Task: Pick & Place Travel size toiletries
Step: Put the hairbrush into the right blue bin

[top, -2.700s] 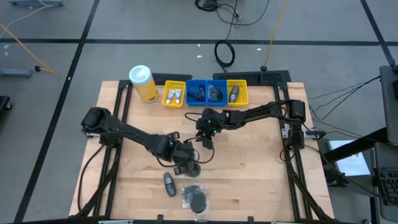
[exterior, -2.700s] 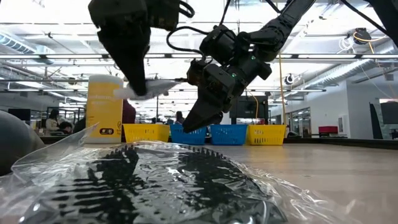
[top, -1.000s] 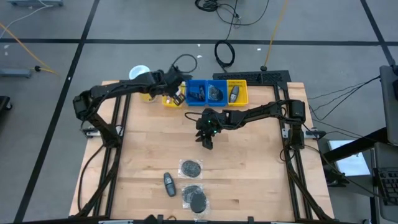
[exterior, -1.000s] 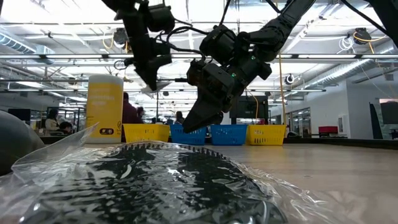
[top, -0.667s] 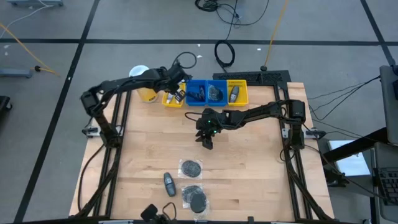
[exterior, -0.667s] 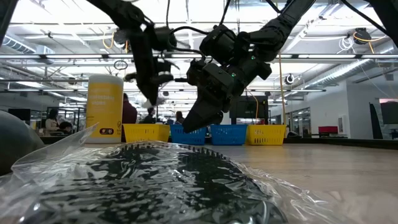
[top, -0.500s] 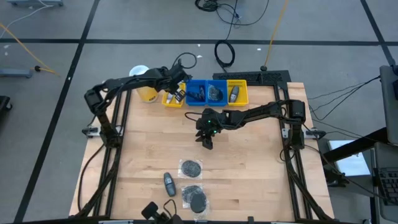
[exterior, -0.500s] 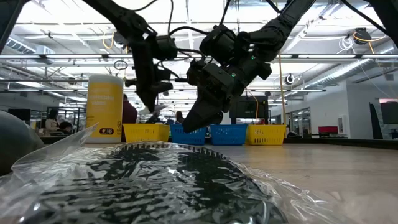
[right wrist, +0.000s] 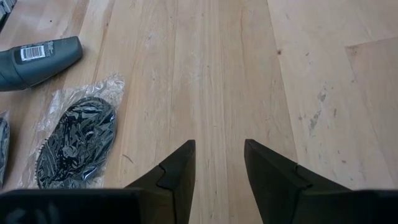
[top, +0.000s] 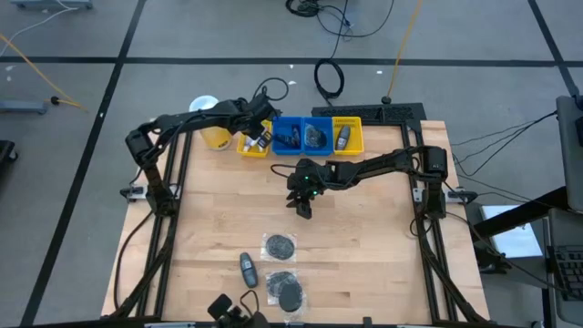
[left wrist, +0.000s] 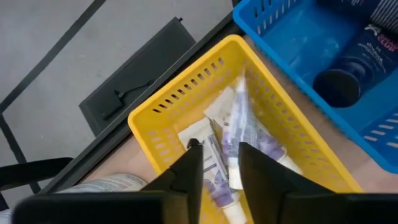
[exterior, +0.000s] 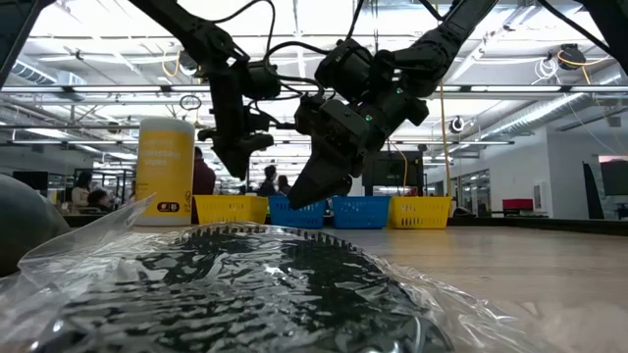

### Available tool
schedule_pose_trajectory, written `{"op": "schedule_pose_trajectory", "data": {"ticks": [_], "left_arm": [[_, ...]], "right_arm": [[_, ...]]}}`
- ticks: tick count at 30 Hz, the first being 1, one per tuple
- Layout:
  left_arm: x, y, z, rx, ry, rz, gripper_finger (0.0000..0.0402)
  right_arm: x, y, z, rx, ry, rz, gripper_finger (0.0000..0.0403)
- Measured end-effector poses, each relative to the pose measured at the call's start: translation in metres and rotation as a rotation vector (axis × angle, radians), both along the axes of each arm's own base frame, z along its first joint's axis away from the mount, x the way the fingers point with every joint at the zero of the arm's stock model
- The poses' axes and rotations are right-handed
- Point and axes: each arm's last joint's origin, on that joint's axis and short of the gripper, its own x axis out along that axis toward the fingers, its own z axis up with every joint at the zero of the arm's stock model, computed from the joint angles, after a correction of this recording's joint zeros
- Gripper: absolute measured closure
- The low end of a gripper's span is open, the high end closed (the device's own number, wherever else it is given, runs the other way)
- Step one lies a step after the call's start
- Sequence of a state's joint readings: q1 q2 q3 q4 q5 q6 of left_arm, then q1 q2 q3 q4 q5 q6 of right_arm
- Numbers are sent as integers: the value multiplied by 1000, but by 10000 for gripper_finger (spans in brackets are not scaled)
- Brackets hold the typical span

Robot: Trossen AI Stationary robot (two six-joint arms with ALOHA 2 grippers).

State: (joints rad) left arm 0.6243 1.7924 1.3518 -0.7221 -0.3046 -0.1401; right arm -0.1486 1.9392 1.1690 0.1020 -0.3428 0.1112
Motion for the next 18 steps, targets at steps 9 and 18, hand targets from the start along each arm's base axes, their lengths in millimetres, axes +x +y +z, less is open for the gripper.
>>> {"op": "schedule_pose_trajectory", "data": {"ticks": [9, 18], "left_arm": [[3, -2, 0, -53, -46, -44, 240], [2, -25, 3, -267, -76, -185, 245]], "right_arm": [[0, 0, 0, 0, 0, 0, 273], [0, 0, 0, 0, 0, 0, 273]]}}
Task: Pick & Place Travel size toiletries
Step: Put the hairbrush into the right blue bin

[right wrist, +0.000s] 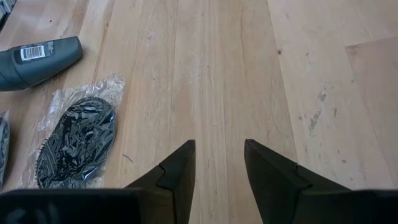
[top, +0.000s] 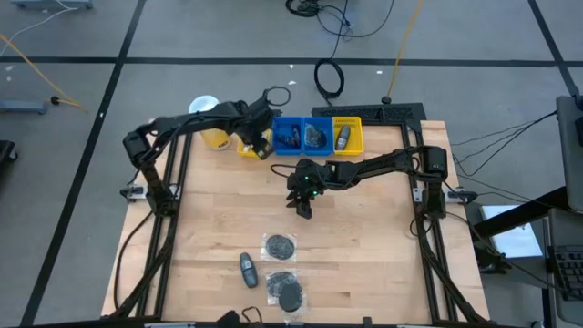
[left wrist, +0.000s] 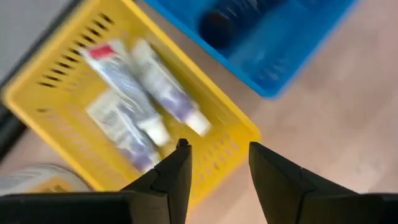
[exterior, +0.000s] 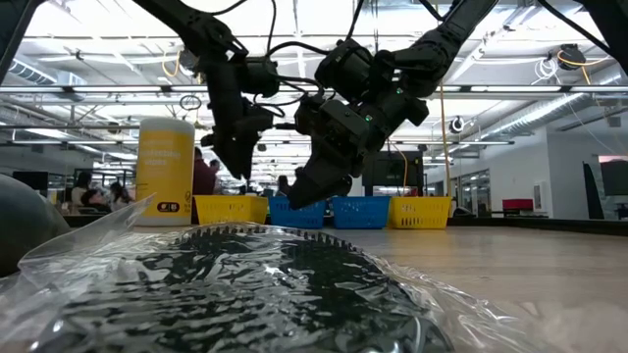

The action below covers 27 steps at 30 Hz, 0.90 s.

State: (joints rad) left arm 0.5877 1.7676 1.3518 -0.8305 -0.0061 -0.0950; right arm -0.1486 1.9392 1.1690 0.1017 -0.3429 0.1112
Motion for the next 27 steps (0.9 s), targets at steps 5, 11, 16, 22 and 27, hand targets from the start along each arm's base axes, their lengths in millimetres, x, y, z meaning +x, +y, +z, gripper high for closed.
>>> {"op": "schedule_pose_trajectory", "data": {"ticks": [5, 11, 16, 22, 27], "left_arm": [[1, -25, 5, -51, 65, -90, 245], [6, -61, 12, -138, 77, -223, 245], [15, -93, 13, -255, 47, -335, 245], [24, -126, 12, -260, 66, -399, 245], [28, -148, 12, -251, 83, -413, 245]], "right_arm": [[0, 0, 0, 0, 0, 0, 273], [0, 0, 0, 0, 1, 0, 273], [0, 1, 0, 2, 2, 3, 273], [0, 10, -1, 4, 9, 27, 273], [1, 22, -1, 27, 8, 87, 273]]}}
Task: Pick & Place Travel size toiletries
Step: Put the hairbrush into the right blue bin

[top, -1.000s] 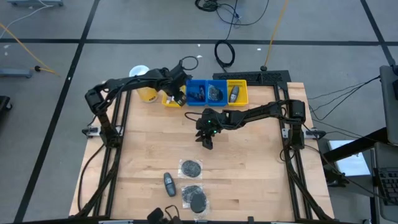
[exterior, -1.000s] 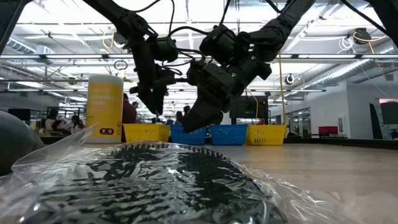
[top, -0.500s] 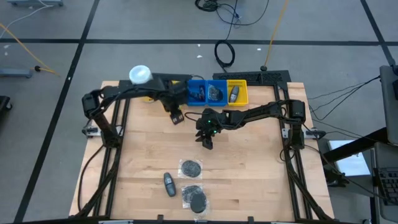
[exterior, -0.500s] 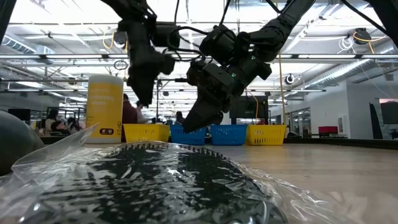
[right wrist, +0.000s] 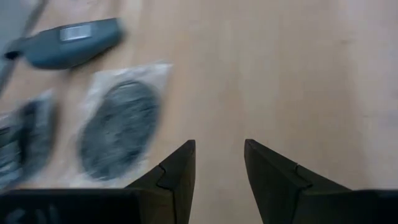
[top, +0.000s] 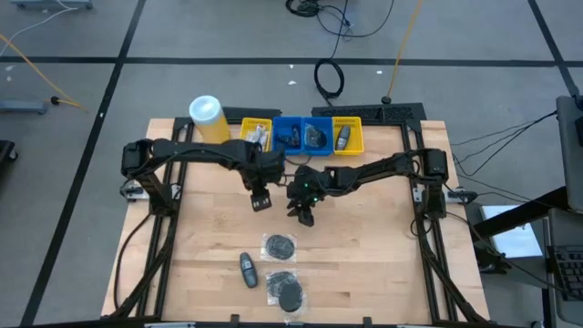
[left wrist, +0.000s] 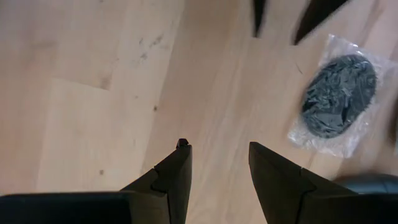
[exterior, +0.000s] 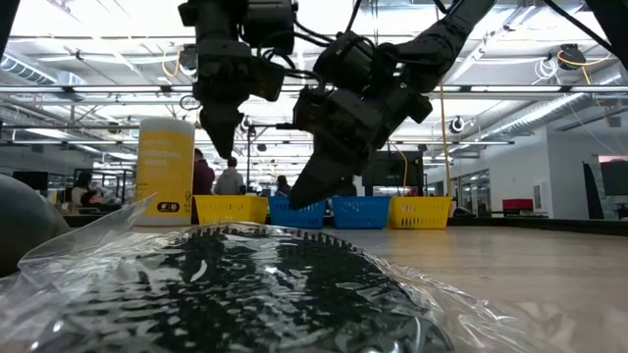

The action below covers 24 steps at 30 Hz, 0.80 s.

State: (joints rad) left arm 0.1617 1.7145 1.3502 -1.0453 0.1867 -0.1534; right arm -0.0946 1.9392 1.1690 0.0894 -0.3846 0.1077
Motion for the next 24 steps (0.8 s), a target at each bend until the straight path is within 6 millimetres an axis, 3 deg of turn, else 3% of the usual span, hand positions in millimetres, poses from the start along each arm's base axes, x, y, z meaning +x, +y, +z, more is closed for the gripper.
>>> {"op": "schedule_pose_trajectory", "data": {"ticks": [11, 17, 24], "left_arm": [[4, -40, 0, 39, 9, -83, 245], [4, -55, 0, 85, 9, -112, 245], [5, -64, 0, 107, -6, -119, 245]], "right_arm": [[-8, 51, -6, -24, 59, 256, 273], [-15, 76, -12, -172, 112, 296, 273], [-19, 107, -13, -488, 85, 272, 273]]}}
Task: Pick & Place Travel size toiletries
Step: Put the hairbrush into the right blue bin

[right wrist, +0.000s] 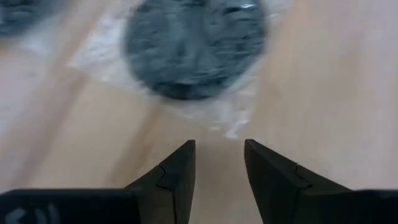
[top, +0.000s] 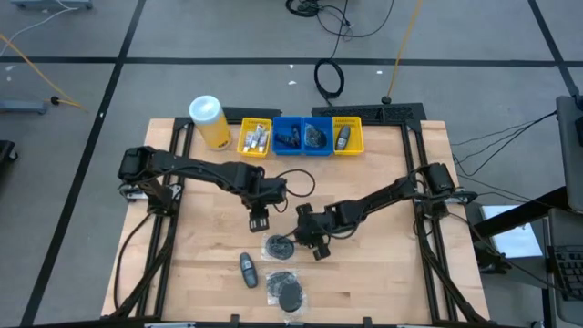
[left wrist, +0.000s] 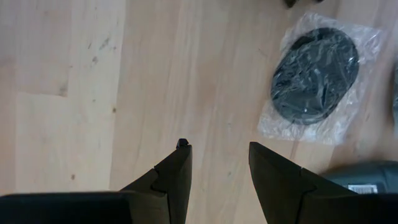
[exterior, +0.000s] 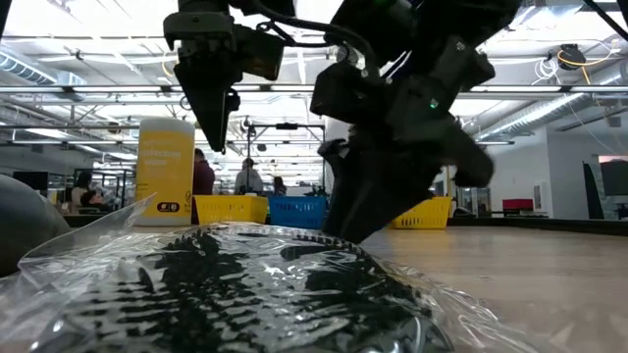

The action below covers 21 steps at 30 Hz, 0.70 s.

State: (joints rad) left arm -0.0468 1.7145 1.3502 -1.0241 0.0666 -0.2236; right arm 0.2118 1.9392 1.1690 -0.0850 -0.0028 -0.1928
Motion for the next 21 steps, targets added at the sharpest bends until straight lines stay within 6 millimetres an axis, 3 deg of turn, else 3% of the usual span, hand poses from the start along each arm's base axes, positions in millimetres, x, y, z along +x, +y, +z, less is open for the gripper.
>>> {"op": "schedule_pose_trajectory", "data": {"ticks": [6, 13, 21], "left_arm": [[5, -5, 1, -3, -50, -14, 245], [5, -9, 1, -4, -58, -27, 245], [5, -11, 1, -9, -56, -15, 245]], "right_arm": [[0, 10, 2, -116, -60, -19, 273], [2, 12, -10, -136, -35, -2, 273], [3, 21, -10, -163, -79, 28, 273]]}}
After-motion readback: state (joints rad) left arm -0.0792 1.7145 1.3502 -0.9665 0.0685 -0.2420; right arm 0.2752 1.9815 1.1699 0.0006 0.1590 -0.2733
